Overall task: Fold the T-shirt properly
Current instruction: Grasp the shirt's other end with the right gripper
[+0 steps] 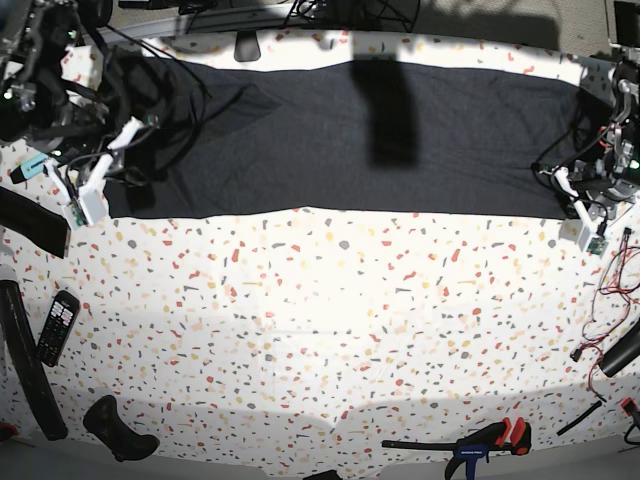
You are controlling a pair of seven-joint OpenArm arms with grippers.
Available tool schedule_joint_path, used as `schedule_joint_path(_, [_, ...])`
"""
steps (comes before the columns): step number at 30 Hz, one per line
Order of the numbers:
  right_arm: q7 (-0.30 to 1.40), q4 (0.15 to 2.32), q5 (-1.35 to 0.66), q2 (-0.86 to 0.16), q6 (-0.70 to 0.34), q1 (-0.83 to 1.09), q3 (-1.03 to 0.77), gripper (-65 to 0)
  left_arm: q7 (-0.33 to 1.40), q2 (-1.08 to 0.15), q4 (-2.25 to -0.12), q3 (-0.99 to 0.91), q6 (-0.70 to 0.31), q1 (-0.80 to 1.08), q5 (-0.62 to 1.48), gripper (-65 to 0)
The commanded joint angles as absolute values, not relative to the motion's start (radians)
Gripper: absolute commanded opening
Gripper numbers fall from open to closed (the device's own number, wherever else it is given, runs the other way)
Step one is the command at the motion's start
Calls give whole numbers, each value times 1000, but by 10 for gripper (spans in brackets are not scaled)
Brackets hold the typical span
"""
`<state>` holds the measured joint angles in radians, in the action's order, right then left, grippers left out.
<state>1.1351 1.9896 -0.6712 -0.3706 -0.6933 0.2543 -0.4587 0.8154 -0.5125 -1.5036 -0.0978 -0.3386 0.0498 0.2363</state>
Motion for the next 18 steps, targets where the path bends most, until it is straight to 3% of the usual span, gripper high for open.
schedule_joint_path(1, [1116, 2002, -659, -372, -689, 240, -466, -650, 800, -532, -1521, -104, -329, 36, 236, -650])
schedule_joint_path(10, [1031, 2002, -400, -324, -486, 227, -466, -650, 800, -532, -1521, -104, -329, 36, 236, -650])
schedule_joint_path(18, [1031, 2002, -347, -324, -463, 227, -466, -650, 800, -532, -1521, -104, -329, 36, 236, -650])
